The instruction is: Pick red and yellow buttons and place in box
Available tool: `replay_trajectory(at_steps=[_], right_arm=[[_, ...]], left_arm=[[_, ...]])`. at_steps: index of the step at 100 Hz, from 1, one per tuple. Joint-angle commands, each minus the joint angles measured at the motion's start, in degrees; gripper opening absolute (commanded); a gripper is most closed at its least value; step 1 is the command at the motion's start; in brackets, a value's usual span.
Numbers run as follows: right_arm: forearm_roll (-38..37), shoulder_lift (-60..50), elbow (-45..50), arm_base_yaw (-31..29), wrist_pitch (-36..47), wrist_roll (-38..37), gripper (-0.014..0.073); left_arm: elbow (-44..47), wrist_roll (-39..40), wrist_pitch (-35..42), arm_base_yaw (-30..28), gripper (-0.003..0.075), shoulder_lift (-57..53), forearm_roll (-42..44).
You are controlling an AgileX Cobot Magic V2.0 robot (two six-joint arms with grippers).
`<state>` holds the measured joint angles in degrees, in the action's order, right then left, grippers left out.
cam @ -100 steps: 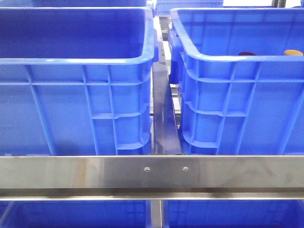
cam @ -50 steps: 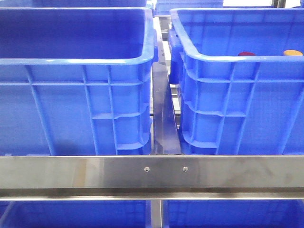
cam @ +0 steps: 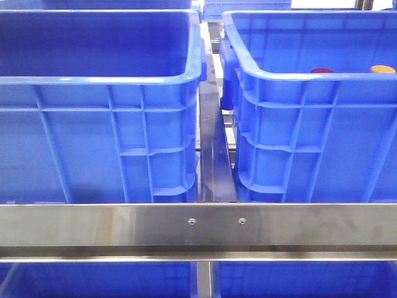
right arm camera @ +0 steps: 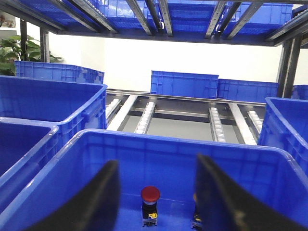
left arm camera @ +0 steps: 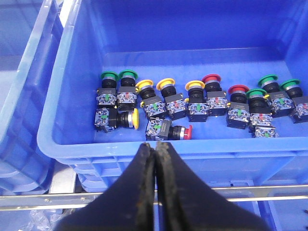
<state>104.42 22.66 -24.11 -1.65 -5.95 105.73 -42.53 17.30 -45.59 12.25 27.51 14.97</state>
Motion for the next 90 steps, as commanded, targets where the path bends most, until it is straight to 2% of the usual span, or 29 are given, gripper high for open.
replay_trajectory(at_steps=[1, 14, 90], right_arm=[[5.5, 0.19, -1.44, 0.04, -1.86, 0.0, 0.0136], [5.5, 0.19, -1.44, 0.04, -2.01, 0.0, -0.0074], [5.5, 0.23, -1.09, 0.04, -2.25, 0.0, -0.0068]], left_arm=[[-1.58, 0.48, 4.13, -0.22, -0.0019, 0.17, 0.48], [-1.58, 0.48, 4.13, -0.22, -0.0019, 0.17, 0.48], [-1.58, 0.48, 3.99, -0.22, -0.0019, 0.17, 0.48]])
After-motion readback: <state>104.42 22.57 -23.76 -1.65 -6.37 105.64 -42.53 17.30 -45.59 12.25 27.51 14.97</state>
